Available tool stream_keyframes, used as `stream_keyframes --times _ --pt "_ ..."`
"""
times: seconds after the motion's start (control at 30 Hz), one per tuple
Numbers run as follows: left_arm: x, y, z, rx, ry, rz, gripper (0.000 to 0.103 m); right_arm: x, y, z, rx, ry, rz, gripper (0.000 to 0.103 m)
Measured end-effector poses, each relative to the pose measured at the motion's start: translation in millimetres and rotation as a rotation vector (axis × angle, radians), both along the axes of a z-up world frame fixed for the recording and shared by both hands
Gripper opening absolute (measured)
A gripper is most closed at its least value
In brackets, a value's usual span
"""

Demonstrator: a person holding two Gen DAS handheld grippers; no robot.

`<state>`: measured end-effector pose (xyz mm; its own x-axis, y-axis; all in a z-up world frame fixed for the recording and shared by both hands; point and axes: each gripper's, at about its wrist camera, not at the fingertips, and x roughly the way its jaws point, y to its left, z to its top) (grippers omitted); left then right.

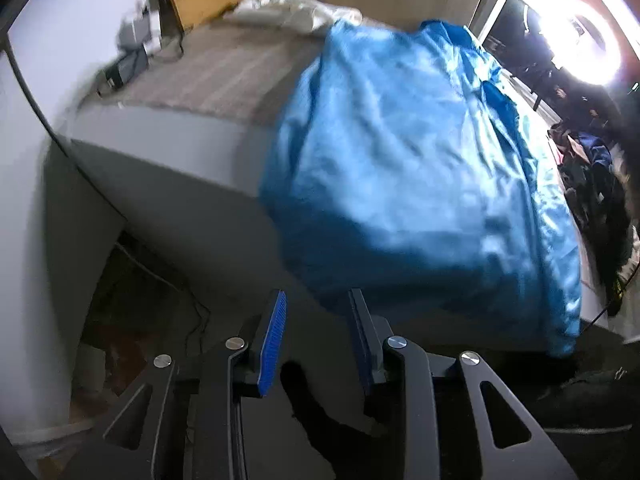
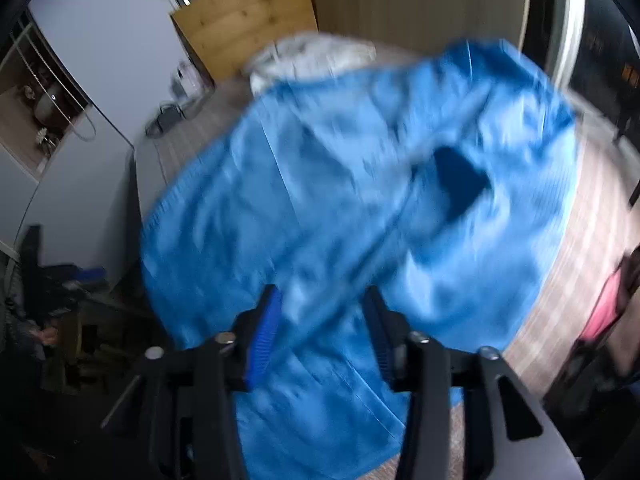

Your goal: Fold clothes

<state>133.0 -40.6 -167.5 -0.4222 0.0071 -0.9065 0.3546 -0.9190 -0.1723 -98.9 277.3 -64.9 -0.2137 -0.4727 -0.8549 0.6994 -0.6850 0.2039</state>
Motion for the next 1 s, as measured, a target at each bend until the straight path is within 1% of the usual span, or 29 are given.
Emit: stream_keyframes --times 0.03,0.1,0.13,0.2,0.23,0.33,0.43,0.53,0.57,0.6,0.63,0.67,0.7,0.73,0.8,0.87,0.9,1.0 --pt "-2 -7 -8 0.016 0.003 -0.022 0.031 1 -10 9 0.012 0.027 -0.001 0.054" --pt "-8 -22 -24 0.048 0.01 -0.066 0.035 8 -34 25 0.06 0.086 -0.024 0.055" --pt "-11 -27 -30 0.071 0.016 -0.086 0.037 11 -45 30 0.075 0.086 -0.037 0.055" --pt "-20 -37 -42 0.128 0.032 -0.136 0.043 14 -61 36 0.082 0.058 -0.043 0.055" --pt "-25 -42 -49 0.162 0.042 -0.166 0.044 14 -72 36 0.097 0.062 -0.044 0.055" --pt "-39 -52 -61 0.207 0.046 -0.203 0.044 13 -107 39 0.14 0.076 -0.047 0.055" --pt "-52 -63 -69 0.266 0.057 -0.215 0.046 9 -139 41 0.161 0.094 -0.042 0.055" --pt "-60 -66 -73 0.312 0.074 -0.237 0.046 -11 -171 43 0.169 0.105 -0.075 0.055" --pt "-61 -66 -73 0.319 0.079 -0.248 0.045 -24 -184 42 0.15 0.09 -0.096 0.057" --pt "-62 -65 -72 0.325 0.085 -0.26 0.041 -34 -194 40 0.138 0.076 -0.111 0.058" --pt "-62 -65 -73 0.336 0.092 -0.269 0.04 -47 -208 35 0.131 0.062 -0.127 0.062" --pt "-62 -66 -73 0.347 0.1 -0.278 0.034 -60 -222 29 0.123 0.048 -0.143 0.063" --pt "-62 -66 -73 0.364 0.109 -0.283 0.026 -73 -236 23 0.12 0.035 -0.158 0.063" --pt "-61 -66 -73 0.382 0.118 -0.288 0.026 -86 -252 13 0.135 0.026 -0.168 0.063" --pt "-60 -64 -71 0.358 0.129 -0.303 0.02 -113 -283 -7 0.166 0.008 -0.189 0.063" --pt "-59 -64 -69 0.353 0.134 -0.313 0.014 -136 -313 -31 0.207 -0.012 -0.194 0.063" --pt "-58 -66 -68 0.366 0.137 -0.312 0.009 -142 -324 -43 0.251 -0.015 -0.188 0.063" --pt "-59 -65 -65 0.374 0.145 -0.315 0.004 -157 -354 -77 0.387 -0.014 -0.164 0.063"
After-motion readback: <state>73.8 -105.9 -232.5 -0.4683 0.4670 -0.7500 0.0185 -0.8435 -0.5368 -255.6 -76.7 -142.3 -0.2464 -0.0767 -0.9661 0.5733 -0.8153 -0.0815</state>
